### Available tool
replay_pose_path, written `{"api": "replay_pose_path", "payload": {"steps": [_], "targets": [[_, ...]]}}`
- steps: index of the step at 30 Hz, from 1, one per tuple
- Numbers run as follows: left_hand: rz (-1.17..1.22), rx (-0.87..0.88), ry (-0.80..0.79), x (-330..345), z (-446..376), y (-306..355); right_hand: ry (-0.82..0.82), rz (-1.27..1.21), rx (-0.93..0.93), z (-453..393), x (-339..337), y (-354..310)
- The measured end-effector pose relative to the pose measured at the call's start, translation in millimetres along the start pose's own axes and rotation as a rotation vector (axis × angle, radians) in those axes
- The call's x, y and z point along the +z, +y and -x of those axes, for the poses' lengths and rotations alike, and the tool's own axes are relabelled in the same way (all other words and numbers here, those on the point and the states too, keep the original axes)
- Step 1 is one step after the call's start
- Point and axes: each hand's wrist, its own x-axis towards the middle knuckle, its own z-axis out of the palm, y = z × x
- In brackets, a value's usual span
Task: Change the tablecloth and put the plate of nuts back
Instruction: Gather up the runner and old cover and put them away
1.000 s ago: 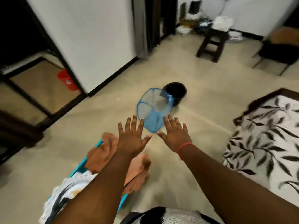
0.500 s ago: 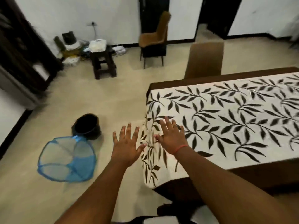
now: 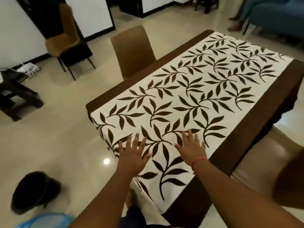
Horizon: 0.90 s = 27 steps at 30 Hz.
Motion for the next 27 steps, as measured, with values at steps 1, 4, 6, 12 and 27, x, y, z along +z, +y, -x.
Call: {"api": "replay_pose_path", "payload": {"steps": [1,4,6,12,27], "targets": [[-0.013,0.029,-0.021,4,-13,-8,-0.008,-0.005,0.058,-4,4,1],[-0.047,0.122,-0.091,13,-52,-39,-0.029,-0.046,0.229,-7,18,-6],[-0.057,0.169,-0.126,17,-77,-61,-0.032,-0.077,0.338,-7,28,-16],[-0.055,0.177,-0.270,26,-138,-115,0.069,-0.089,0.557,-1,42,-45],[0.073,-0.116,-0.368,22,-225,-163,0.266,-0.207,0.898,6,69,-59]]}}
